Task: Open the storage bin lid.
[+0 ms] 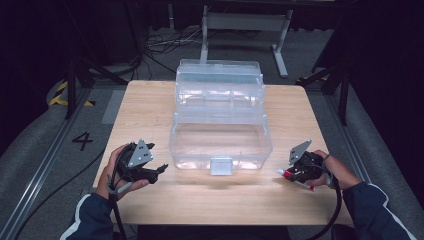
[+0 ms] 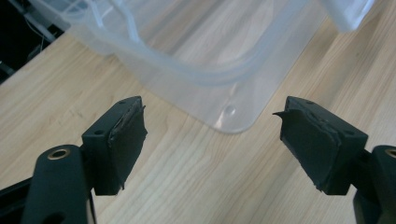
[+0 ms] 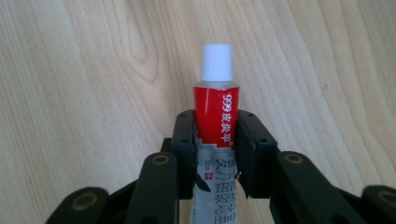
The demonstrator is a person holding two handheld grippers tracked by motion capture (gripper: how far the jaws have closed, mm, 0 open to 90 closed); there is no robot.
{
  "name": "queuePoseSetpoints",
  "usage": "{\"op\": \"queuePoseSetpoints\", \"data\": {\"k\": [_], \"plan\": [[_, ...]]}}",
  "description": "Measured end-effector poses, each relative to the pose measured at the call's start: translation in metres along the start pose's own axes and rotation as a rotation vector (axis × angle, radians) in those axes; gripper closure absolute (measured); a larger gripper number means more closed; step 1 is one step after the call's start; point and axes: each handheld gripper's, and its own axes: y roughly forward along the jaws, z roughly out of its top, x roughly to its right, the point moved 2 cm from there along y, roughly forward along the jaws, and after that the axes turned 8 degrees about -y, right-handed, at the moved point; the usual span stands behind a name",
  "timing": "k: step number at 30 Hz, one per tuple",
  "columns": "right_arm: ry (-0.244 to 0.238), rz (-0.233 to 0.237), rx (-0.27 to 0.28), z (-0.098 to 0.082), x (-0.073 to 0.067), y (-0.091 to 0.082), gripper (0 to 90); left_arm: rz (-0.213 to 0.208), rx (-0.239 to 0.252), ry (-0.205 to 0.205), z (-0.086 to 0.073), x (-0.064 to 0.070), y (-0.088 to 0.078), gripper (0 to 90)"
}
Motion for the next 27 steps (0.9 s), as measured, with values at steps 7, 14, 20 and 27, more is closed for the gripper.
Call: {"op": "queuePoseSetpoints", "data": {"k": [7,14,20,27], "plan": [[0.014,-0.025,0.039,0.000,0.003,-0.013,70.8,0.013,-0.148,0.002,-0.038,-0.008,0.024,24.9],[0.013,-0.045,0.058,0.003,0.007,-0.023,70.8,-0.036,-0.201,-0.054,-0.063,-0.014,0.036,24.4],[0.009,-0.056,0.080,0.004,0.009,-0.029,70.9,-0.083,-0.158,-0.138,-0.074,-0.020,0.036,23.2],[0.020,-0.075,0.127,0.003,0.010,-0.032,71.1,-0.120,-0.118,-0.219,-0.082,-0.025,0.038,20.4]]}}
